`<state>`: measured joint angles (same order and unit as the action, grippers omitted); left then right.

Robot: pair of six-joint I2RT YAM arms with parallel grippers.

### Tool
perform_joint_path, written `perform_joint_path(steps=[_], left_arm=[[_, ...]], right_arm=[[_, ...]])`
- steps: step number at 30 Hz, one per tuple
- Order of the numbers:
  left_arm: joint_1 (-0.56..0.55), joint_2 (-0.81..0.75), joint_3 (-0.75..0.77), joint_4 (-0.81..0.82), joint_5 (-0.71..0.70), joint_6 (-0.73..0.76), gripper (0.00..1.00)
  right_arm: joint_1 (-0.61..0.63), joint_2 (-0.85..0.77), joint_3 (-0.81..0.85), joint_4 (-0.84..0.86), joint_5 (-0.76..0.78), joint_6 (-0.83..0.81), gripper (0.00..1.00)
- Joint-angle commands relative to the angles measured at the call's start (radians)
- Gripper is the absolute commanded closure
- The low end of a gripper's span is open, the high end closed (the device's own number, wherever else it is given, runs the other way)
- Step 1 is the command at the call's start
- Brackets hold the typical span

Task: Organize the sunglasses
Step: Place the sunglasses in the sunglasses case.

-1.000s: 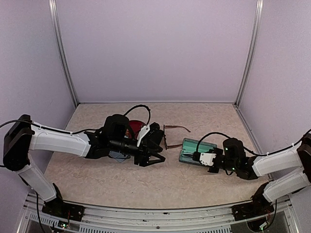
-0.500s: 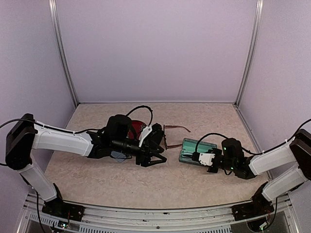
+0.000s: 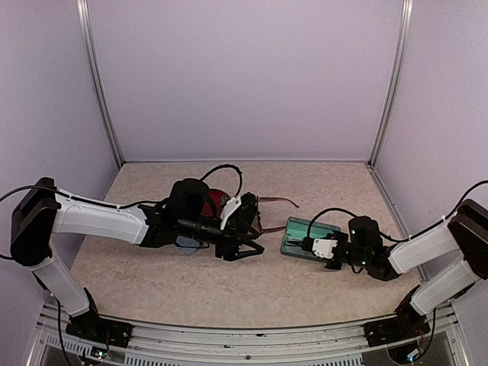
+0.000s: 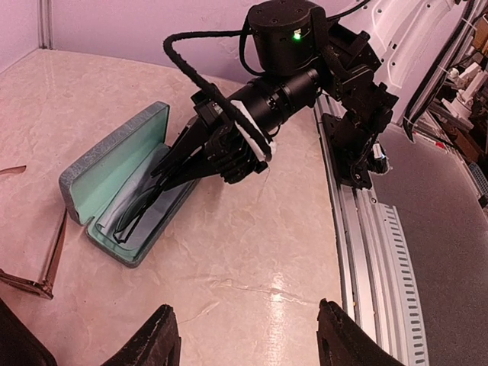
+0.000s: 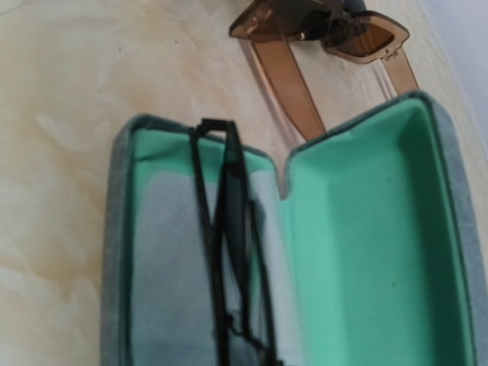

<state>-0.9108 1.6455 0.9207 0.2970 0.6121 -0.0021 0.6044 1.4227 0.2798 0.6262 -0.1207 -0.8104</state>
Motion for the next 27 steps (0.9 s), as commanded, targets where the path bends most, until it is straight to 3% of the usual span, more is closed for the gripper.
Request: perform_joint_path(steps=[1, 13, 27], left_arm=[[-0.006, 0.014, 0.021, -0.013, 0.001, 0.014, 0.4], [-0.011, 0.008, 0.018, -0.017, -0.007, 0.016, 0.4], [-0.012, 0.008, 0.014, -0.019, -0.016, 0.018, 0.4]], right_arm=[[-0.011, 0.021, 0.017, 0.027, -0.019, -0.004, 0.89], [-0.012, 0.047, 0.025, 0.025, -0.014, -0.007, 0.83], [-0.018, 0.037, 0.042, -0.017, -0.004, 0.0, 0.66]])
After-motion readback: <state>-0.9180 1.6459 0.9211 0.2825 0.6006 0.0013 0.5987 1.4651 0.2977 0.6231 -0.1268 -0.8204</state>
